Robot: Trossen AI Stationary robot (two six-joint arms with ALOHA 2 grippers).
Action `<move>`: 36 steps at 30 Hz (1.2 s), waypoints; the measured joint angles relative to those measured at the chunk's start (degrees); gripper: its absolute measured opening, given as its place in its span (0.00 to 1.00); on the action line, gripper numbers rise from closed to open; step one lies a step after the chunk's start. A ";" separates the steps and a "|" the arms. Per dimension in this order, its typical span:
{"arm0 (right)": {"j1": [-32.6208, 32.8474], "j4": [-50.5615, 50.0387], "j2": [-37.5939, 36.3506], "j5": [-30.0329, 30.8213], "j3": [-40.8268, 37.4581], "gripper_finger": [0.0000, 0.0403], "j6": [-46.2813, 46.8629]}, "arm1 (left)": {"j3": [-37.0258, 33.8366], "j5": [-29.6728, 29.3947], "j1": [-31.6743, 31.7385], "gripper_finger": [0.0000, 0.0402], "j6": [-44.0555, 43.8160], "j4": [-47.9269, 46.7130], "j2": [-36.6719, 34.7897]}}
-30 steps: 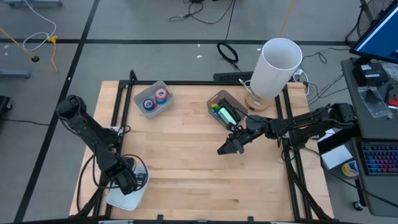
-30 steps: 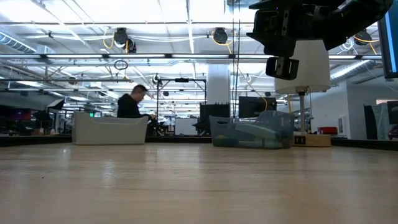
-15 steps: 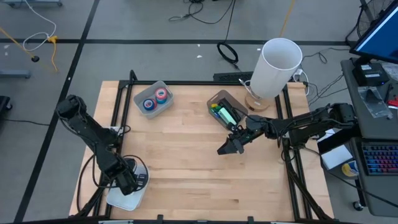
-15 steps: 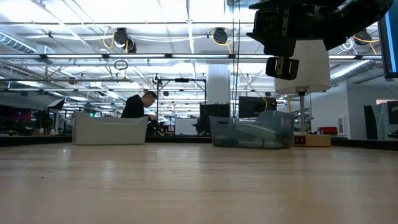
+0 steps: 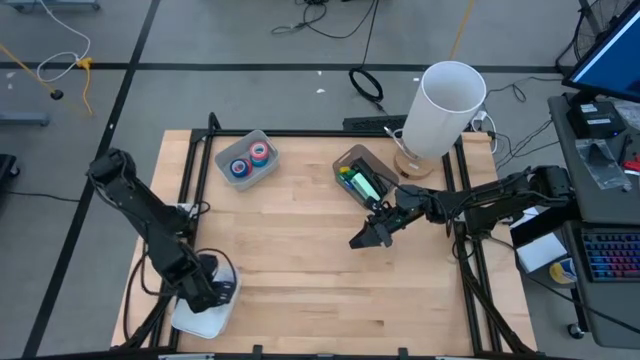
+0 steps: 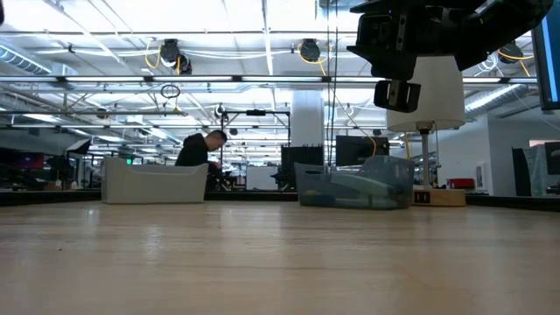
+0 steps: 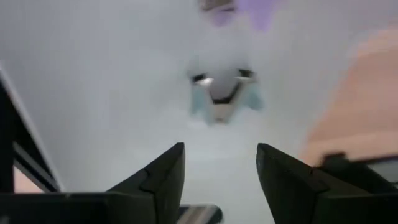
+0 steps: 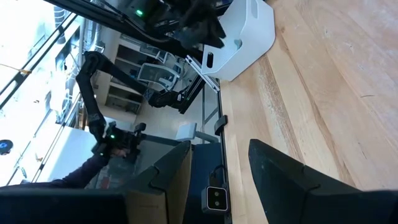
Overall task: Pick and place Stapler, Stapler remover, tape
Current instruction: Return to Home Position
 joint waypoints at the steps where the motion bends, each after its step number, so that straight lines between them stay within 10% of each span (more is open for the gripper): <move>1: 0.00 0.00 0.00 0.00 0.00 0.39 -0.02 | 0.91 -1.15 0.00 0.50 0.35 -1.39 -0.86; 19: -1.45 2.98 -0.01 0.02 0.00 0.39 -7.63 | 8.75 -62.05 6.87 0.50 46.76 -6.43 -19.50; 26: -3.44 6.96 -5.98 -0.10 0.04 0.39 -21.34 | 8.75 -65.87 14.22 0.50 63.66 -6.08 -25.31; 36: -9.69 -19.49 -24.11 6.48 0.04 0.39 -31.78 | 8.73 -65.44 18.37 0.50 82.73 -6.09 -36.95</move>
